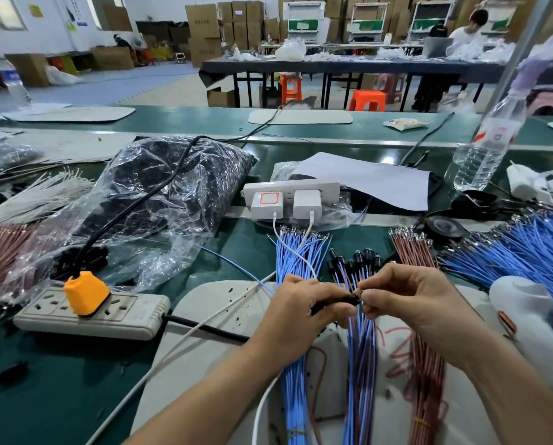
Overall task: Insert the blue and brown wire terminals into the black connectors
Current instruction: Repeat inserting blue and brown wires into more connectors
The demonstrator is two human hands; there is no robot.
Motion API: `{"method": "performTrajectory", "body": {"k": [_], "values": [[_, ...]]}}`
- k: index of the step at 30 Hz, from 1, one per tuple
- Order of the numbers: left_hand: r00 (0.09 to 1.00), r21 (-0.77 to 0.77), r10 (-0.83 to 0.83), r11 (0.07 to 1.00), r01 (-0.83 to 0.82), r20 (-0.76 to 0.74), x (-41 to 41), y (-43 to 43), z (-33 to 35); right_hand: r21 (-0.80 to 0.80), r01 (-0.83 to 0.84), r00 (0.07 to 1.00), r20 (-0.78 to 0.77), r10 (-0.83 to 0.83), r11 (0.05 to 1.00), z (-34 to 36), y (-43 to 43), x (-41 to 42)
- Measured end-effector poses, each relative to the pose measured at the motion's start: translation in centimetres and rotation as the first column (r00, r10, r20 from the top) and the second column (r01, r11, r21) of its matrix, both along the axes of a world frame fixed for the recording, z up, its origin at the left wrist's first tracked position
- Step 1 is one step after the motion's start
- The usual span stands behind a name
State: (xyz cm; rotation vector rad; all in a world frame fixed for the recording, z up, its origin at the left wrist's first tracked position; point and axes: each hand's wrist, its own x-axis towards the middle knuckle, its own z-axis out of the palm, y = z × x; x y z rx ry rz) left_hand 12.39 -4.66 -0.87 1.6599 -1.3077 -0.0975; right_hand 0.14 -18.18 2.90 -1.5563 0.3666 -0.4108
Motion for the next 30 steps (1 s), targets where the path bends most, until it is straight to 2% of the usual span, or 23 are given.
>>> {"method": "performTrajectory", "body": {"k": [7, 13, 16, 26, 30], "values": [[1.000, 0.002, -0.007, 1.000, 0.007, -0.026, 0.0, 0.0, 0.1, -0.085, -0.003, 1.000, -0.007, 0.002, 0.996, -0.4, -0.1, 0.3], [0.998, -0.012, 0.030, 0.999, -0.030, -0.058, 0.2, -0.1, 0.0, -0.356, 0.053, 0.996, 0.086, -0.024, 0.933, -0.8, 0.4, 0.6], [0.997, -0.023, 0.029, 0.999, -0.030, -0.075, 0.2, -0.2, 0.0, -0.426, 0.078, 0.994, 0.105, -0.037, 0.902, -0.9, 0.4, 0.5], [0.982, -0.071, -0.033, 0.997, 0.020, -0.186, 0.3, 0.1, -0.3, -0.392, 0.120, 0.988, 0.139, -0.070, 0.912, -1.4, 1.0, 0.9], [0.983, -0.063, -0.038, 0.998, 0.028, -0.178, 0.4, 0.1, -0.4, -0.281, 0.263, 0.950, 0.241, -0.197, 0.923, -0.7, 0.0, 0.5]]}}
